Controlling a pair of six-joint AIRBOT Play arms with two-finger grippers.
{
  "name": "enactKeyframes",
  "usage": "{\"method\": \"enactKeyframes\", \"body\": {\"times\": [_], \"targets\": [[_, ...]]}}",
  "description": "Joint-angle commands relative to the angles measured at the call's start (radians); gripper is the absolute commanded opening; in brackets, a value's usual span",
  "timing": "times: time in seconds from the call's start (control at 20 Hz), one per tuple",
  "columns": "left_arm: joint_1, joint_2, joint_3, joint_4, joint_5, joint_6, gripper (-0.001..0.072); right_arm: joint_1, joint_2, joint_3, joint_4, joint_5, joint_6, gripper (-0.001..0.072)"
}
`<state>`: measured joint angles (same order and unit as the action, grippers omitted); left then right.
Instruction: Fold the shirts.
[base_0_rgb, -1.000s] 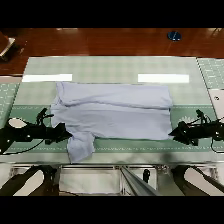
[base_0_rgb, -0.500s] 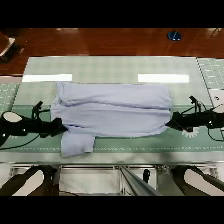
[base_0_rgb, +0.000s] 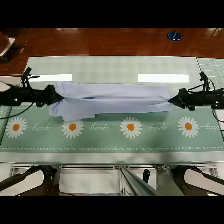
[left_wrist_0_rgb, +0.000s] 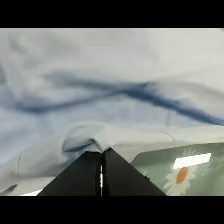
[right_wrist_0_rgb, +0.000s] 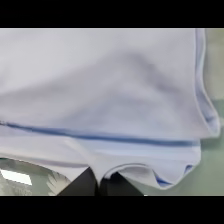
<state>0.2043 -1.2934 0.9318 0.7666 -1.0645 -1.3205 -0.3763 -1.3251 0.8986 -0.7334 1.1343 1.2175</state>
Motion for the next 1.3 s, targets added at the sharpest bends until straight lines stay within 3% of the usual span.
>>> {"method": "enactKeyframes", "body": {"times": [0.0,0.2,0.45,0.5,0.55,0.6,0.75,0.85,1.0,1.15,1.25], "targets": [[-0.043,-0.172,0.195,-0.024,0.010,-0.001,0.0017,0.000,-0.097,0.084,0.092,-0.043,-0.021,0.0019],[-0.043,-0.316,0.376,-0.023,0.003,-0.045,0.0017,0.026,-0.192,0.176,0.105,-0.057,-0.022,0.0019],[-0.056,-0.419,0.422,-0.025,0.006,-0.045,0.0020,0.078,-0.257,0.195,0.104,-0.225,0.019,0.0020],[-0.058,-0.430,0.422,-0.026,-0.006,-0.045,0.0105,0.078,-0.267,0.195,0.102,-0.235,0.018,0.0128],[-0.063,-0.437,0.422,-0.024,-0.024,-0.043,0.0353,0.078,-0.272,0.195,0.103,-0.238,0.019,0.0383],[-0.063,-0.439,0.426,-0.018,-0.048,-0.029,0.0509,0.071,-0.271,0.198,0.095,-0.237,0.016,0.0414],[-0.014,-0.426,0.489,0.093,-0.138,-0.053,0.0508,-0.017,-0.270,0.229,0.062,-0.103,0.031,0.0414],[0.027,-0.362,0.486,0.159,-0.129,-0.053,0.0508,-0.090,-0.271,0.227,-0.009,-0.032,0.069,0.0414],[0.023,-0.195,0.369,0.119,0.055,-0.053,0.0508,-0.114,-0.272,0.227,-0.055,-0.028,0.084,0.0414],[-0.087,0.019,0.163,0.086,0.305,-0.053,0.0508,-0.100,-0.286,0.227,-0.066,-0.062,0.118,0.0414],[-0.173,0.104,0.070,0.087,0.372,-0.048,0.0508,-0.093,-0.322,0.227,-0.067,-0.052,0.124,0.0414]]}}
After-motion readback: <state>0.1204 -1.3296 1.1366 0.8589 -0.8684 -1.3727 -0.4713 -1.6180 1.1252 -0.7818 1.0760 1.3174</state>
